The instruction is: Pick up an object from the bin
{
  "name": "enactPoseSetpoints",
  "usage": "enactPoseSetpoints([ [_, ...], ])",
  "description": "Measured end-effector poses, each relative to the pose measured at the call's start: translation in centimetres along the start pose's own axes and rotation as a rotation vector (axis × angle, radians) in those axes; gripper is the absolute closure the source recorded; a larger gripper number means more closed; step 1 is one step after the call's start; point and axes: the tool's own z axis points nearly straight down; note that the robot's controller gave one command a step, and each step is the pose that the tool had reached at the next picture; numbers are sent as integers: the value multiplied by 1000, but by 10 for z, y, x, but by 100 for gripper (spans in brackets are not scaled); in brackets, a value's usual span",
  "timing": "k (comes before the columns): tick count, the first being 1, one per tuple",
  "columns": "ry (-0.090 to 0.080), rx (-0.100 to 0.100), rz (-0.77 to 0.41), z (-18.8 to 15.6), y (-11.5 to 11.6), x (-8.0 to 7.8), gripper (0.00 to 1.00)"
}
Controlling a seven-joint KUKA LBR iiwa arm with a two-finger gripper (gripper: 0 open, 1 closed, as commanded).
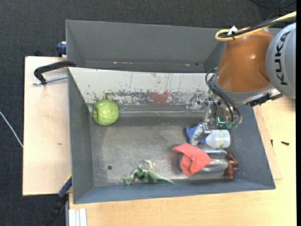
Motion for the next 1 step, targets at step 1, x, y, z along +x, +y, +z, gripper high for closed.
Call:
enactPoseSetpoints([
  [1,-9,1,-1,-5,0,-2,0],
])
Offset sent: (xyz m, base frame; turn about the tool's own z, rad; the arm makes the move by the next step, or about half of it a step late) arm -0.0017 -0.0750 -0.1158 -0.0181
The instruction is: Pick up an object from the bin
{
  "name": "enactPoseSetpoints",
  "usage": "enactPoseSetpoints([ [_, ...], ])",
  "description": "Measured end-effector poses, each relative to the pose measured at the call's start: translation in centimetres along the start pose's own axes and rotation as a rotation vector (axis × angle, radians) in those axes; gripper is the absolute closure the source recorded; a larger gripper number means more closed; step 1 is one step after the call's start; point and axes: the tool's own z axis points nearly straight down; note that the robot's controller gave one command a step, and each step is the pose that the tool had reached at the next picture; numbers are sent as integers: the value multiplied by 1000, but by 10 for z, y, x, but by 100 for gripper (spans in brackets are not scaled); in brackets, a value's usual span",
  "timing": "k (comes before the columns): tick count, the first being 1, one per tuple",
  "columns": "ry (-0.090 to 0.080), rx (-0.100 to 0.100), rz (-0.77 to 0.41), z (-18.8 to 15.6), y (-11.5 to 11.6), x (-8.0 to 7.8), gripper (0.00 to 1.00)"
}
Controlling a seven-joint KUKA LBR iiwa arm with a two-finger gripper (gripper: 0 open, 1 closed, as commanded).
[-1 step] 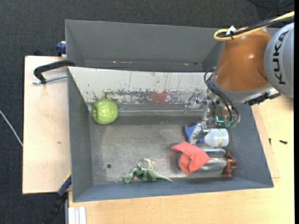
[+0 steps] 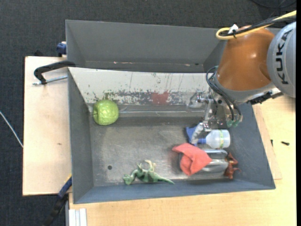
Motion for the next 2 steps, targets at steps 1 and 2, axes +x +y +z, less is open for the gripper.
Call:
enactPoseSetpoints([
  [1,-5,0,-11,67,-42,0,0],
  [2,-7,0,-42,82,-59,-4,0],
])
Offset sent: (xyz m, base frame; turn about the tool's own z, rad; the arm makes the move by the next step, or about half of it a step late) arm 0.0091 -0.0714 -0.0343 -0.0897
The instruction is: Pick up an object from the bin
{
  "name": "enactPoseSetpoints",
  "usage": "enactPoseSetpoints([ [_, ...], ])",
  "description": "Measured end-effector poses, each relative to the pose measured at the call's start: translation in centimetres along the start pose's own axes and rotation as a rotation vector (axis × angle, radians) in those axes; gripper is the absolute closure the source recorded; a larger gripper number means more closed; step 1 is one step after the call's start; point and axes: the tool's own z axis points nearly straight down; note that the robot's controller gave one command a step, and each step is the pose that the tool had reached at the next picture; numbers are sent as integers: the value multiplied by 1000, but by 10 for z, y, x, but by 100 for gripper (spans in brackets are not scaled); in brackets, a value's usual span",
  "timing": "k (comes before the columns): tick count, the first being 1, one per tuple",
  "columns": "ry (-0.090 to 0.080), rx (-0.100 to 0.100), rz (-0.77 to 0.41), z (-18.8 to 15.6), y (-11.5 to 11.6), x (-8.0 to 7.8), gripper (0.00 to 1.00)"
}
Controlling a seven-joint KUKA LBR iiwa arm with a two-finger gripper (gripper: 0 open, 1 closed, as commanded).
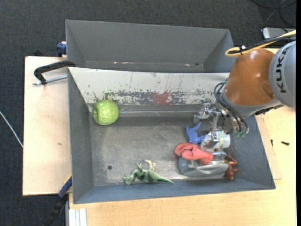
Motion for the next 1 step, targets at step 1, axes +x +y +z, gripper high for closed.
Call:
enactPoseSetpoints([
  [1,-2,3,56,-29,-28,-12,0],
])
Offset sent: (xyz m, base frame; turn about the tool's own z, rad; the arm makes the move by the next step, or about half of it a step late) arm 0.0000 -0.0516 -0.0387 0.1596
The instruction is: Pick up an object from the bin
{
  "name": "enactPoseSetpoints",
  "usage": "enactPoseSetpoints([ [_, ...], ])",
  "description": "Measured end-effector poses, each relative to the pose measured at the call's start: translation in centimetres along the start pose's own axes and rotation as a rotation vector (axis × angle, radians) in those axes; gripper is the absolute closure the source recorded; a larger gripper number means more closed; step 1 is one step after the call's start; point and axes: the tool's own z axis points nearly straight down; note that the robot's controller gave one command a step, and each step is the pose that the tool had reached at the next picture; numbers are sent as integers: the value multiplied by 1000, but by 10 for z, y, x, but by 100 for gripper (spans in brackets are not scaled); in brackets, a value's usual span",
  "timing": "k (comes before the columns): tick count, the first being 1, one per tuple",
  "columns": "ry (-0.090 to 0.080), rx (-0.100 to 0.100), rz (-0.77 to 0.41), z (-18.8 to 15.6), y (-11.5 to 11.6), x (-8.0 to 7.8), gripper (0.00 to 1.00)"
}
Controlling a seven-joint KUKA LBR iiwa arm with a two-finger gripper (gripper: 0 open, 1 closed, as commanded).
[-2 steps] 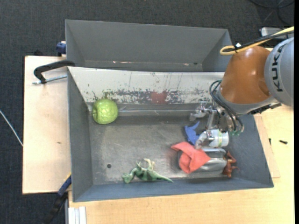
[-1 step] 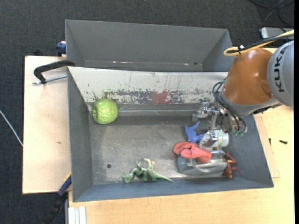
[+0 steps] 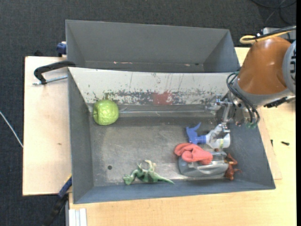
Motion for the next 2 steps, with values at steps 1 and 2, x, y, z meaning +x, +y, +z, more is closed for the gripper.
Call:
enactPoseSetpoints([
  [1,7,-3,70,46,-15,8,0],
  [2,4,0,92,64,4,-11,100],
])
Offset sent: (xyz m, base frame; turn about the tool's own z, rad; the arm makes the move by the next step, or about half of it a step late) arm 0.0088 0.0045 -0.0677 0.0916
